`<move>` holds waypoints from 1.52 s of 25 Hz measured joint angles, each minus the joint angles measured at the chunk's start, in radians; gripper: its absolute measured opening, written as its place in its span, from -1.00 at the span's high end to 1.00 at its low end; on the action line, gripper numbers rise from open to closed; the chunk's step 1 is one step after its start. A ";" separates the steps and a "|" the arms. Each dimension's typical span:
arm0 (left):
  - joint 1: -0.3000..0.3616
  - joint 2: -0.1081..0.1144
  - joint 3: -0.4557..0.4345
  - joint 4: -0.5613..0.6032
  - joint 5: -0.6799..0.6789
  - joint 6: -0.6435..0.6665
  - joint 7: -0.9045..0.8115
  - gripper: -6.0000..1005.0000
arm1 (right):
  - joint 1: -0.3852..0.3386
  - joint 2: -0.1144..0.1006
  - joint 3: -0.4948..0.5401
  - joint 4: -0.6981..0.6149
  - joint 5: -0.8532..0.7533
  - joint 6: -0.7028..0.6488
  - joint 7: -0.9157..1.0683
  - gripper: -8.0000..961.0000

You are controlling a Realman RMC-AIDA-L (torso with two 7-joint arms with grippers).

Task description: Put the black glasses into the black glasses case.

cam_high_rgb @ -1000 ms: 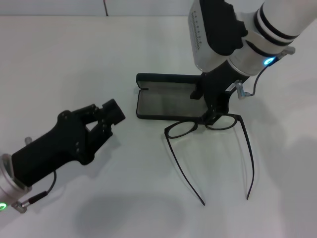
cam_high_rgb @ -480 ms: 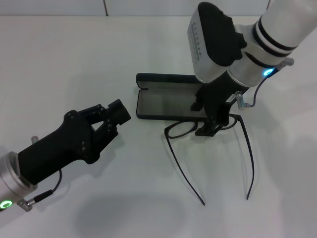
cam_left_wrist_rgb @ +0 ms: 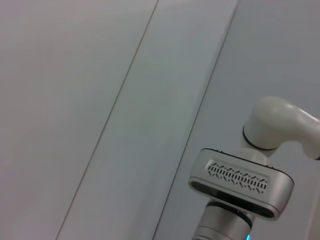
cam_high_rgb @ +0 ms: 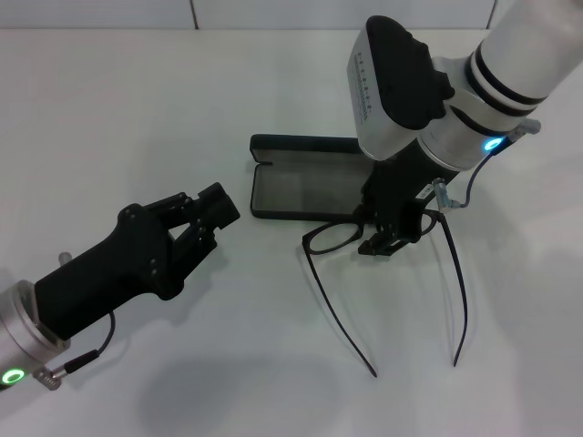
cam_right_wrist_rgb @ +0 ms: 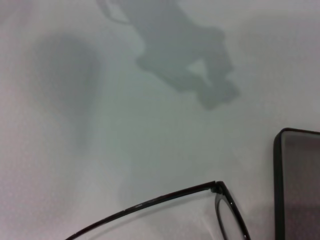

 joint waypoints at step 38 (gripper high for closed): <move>-0.043 0.004 0.005 0.009 0.007 0.206 0.092 0.63 | -0.543 -0.004 0.160 -0.686 0.201 -0.148 -0.035 0.85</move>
